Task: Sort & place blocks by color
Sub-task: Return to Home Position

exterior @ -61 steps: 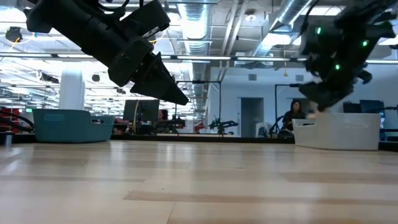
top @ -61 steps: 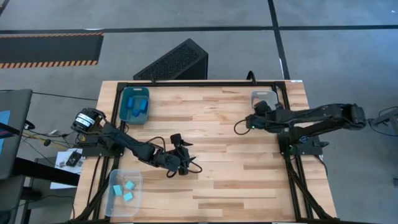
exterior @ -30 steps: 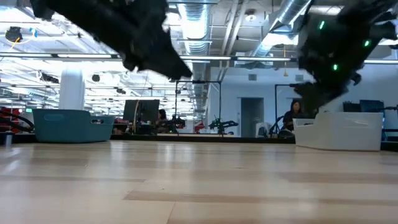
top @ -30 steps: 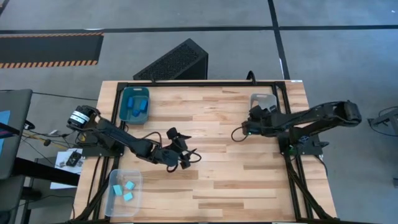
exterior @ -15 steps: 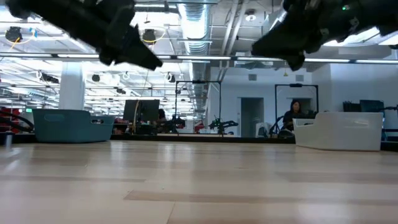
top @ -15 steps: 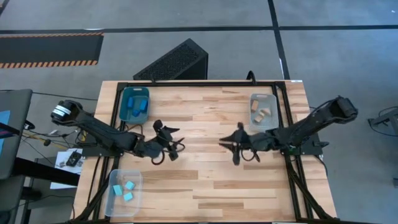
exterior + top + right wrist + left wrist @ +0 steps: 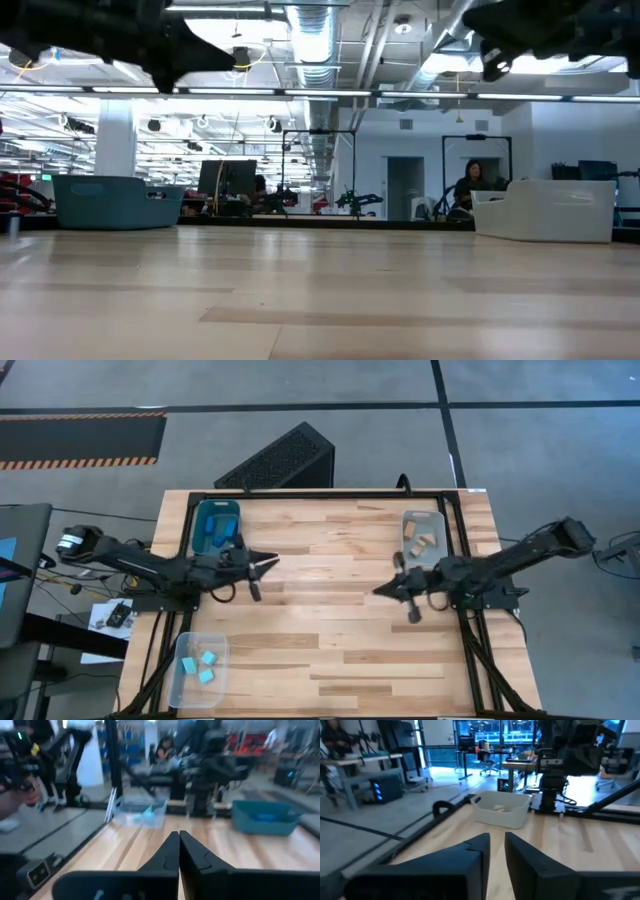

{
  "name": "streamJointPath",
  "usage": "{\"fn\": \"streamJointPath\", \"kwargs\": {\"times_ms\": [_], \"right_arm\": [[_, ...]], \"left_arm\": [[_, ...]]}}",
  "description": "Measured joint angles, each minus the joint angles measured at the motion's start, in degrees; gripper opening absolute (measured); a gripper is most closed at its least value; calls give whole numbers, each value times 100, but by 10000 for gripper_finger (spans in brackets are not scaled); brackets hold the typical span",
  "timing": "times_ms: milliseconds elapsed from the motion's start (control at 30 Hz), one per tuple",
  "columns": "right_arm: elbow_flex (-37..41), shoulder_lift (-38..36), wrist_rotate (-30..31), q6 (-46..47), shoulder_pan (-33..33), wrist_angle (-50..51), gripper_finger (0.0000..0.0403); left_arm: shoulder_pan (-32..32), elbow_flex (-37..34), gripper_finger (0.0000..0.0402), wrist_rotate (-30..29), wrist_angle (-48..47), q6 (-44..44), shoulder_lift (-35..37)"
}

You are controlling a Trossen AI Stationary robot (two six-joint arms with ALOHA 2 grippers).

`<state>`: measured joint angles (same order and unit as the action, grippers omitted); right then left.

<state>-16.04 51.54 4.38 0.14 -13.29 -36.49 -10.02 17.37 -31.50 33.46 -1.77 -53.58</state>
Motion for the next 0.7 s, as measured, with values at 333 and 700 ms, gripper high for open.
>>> {"fn": "streamJointPath", "kwargs": {"times_ms": [333, 700], "right_arm": [[687, -2195, -366, 70, 896, 1097, 4], [684, -3782, -520, 131, 1243, 2877, 3]], "left_arm": [[2, -463, 21, -67, -680, 506, 1359], [2, -955, 19, -58, -1070, 856, 2620]]}}
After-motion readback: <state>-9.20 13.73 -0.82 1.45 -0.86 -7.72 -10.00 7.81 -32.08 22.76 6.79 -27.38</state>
